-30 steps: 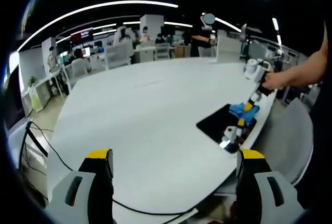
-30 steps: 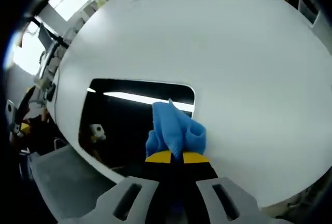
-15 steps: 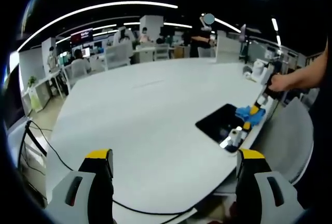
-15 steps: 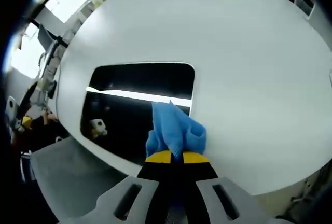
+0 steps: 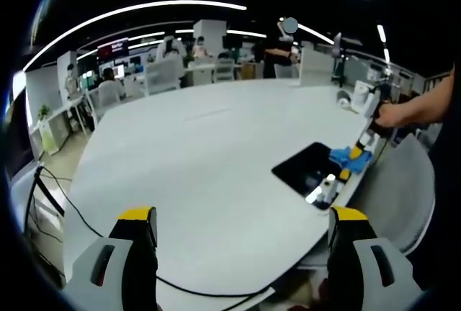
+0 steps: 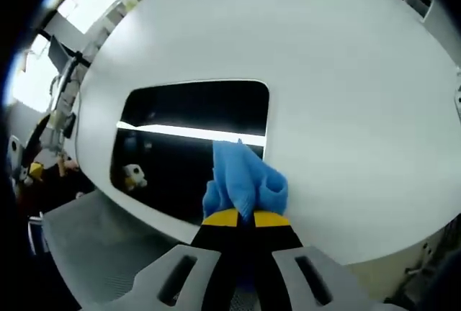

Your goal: Wipe the mirror surface with the cleaning cloth until all visible marks leave the cleaned area.

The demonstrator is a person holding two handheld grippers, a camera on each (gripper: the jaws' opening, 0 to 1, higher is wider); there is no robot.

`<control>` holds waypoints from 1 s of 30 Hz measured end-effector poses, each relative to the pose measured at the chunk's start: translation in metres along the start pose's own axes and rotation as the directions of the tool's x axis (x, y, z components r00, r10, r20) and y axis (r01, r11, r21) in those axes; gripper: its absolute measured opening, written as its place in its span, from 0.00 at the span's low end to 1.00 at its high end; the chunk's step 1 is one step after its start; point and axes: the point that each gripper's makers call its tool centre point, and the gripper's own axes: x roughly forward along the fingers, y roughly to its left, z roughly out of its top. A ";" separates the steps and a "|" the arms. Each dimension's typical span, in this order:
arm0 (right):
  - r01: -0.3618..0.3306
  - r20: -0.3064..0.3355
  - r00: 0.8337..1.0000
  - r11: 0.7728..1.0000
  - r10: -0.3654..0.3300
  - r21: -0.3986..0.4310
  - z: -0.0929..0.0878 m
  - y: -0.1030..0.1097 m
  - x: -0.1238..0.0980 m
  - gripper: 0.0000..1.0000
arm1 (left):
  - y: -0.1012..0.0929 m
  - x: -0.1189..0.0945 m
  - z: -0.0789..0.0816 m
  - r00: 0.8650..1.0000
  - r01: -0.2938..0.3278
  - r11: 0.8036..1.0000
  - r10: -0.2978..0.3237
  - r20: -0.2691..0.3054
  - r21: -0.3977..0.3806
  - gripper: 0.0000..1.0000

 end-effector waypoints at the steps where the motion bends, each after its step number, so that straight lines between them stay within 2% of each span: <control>1: -0.003 0.000 1.000 1.000 0.003 0.002 0.000 0.000 0.000 0.00 | 0.000 0.000 0.000 1.000 0.001 1.000 -0.001 0.000 0.001 0.99; 7: -0.012 -0.004 1.000 1.000 0.012 0.012 0.003 0.014 0.004 0.00 | 0.003 0.000 0.000 1.000 0.006 1.000 -0.006 -0.004 0.004 0.99; 16: -0.034 -0.009 0.999 0.999 0.034 -0.010 0.012 0.048 0.014 0.00 | 0.008 -0.001 0.000 1.000 0.014 1.000 -0.014 -0.006 0.011 0.99; 27: -0.051 -0.013 0.999 0.999 0.051 -0.015 0.020 0.068 0.022 0.00 | 0.013 -0.003 -0.001 1.000 0.016 1.000 -0.016 -0.006 0.012 0.99; 30: -0.063 -0.015 0.998 0.998 0.062 -0.021 0.021 0.081 0.024 0.00 | 0.013 -0.003 -0.002 1.000 0.015 1.000 -0.014 -0.006 0.011 0.99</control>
